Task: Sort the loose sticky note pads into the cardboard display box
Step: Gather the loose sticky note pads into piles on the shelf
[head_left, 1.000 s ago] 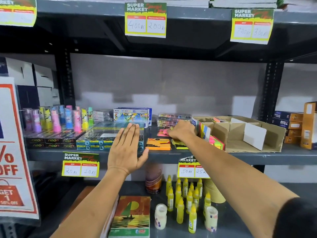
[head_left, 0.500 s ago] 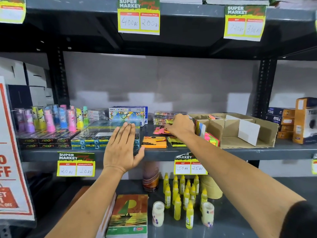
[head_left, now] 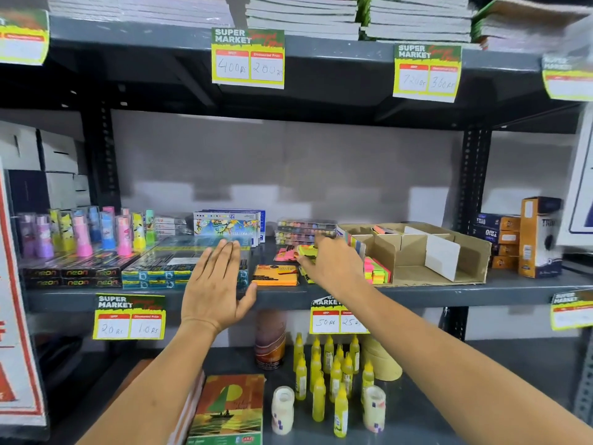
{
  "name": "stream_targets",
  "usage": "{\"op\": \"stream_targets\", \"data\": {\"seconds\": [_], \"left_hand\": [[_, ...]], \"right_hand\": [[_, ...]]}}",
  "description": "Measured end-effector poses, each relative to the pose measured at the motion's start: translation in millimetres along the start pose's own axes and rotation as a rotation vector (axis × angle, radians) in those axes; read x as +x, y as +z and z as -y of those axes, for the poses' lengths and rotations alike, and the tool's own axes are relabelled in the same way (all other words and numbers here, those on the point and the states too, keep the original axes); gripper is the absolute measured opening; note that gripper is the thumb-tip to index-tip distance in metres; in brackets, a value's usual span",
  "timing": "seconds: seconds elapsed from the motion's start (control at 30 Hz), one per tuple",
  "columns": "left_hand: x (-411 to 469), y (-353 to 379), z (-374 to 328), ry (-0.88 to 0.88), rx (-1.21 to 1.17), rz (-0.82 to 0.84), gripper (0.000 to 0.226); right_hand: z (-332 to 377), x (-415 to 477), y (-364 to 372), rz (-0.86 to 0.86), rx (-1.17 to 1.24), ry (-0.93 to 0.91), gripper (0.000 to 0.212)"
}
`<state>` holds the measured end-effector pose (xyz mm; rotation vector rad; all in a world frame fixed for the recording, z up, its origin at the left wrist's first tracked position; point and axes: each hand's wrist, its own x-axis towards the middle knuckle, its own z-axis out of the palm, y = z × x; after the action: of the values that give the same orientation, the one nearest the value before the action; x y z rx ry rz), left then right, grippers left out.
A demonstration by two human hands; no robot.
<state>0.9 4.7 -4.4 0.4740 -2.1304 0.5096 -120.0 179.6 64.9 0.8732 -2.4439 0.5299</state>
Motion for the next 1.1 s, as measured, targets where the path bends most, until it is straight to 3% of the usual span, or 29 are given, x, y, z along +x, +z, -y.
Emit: {"op": "stream_targets", "data": {"seconds": [0.67, 1.1], "left_hand": [[0, 0, 1, -0.011, 0.01, 0.022, 0.075], [1, 3, 1, -0.006, 0.001, -0.023, 0.075]], "right_hand": [[0, -20, 8, 0.092, -0.137, -0.009, 0.057], [10, 36, 12, 0.09, 0.069, 0.06, 0.05]]}}
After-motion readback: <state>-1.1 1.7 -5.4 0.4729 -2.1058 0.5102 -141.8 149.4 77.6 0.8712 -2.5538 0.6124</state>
